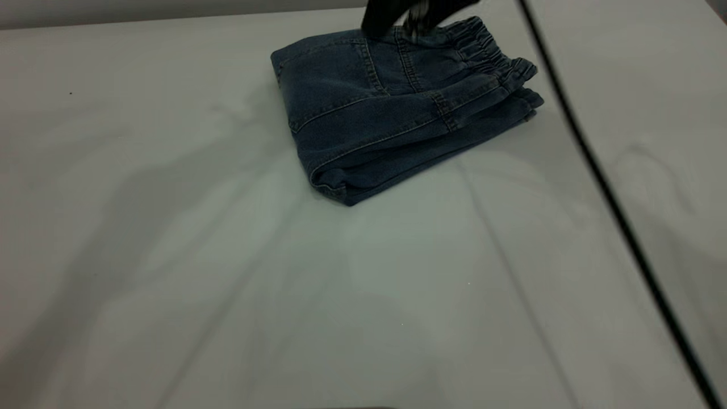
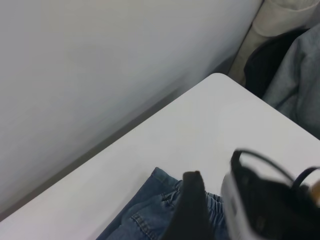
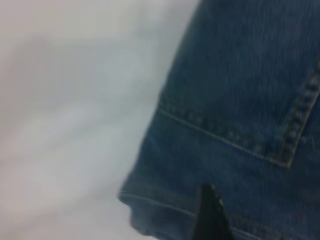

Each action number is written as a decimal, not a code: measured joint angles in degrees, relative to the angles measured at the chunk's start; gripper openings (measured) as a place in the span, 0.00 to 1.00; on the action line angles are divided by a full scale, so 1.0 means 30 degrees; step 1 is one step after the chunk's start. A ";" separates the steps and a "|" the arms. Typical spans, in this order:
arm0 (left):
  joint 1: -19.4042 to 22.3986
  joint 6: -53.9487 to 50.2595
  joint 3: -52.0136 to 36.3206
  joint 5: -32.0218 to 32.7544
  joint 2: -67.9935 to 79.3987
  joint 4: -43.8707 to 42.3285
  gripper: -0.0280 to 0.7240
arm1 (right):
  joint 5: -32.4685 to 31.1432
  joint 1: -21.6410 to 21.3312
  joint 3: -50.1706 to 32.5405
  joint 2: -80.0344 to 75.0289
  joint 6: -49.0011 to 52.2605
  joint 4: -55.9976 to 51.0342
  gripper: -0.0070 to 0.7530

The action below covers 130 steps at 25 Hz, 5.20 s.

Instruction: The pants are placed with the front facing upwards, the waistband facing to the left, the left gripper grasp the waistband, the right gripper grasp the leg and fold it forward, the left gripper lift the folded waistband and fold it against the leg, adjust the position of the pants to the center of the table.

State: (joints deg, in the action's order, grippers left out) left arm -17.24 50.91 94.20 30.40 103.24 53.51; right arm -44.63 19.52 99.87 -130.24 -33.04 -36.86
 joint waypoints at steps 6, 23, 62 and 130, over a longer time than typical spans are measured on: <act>0.0000 -0.0022 0.0000 0.0000 0.0000 -0.0015 0.79 | 0.1777 0.1155 0.0000 -0.0185 0.3383 0.4473 0.54; 0.0000 -0.0878 0.0000 0.1580 0.0000 -0.0015 0.79 | 0.1782 0.1506 0.0607 -0.3251 0.6740 0.7351 0.54; 0.0000 -0.6426 0.0000 1.1256 -0.3022 -0.9141 0.79 | -0.8735 -0.3464 0.0666 0.9836 0.6085 0.4163 0.54; -0.0020 -1.7149 -2.2039 1.0849 -2.5313 -1.7626 0.77 | -0.6610 -0.3429 -2.4218 3.7183 0.9184 0.8452 0.52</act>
State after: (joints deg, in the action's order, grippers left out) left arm -17.30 -0.53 28.08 62.95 27.30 0.63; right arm -64.46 9.23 27.21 -18.70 -5.48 -11.51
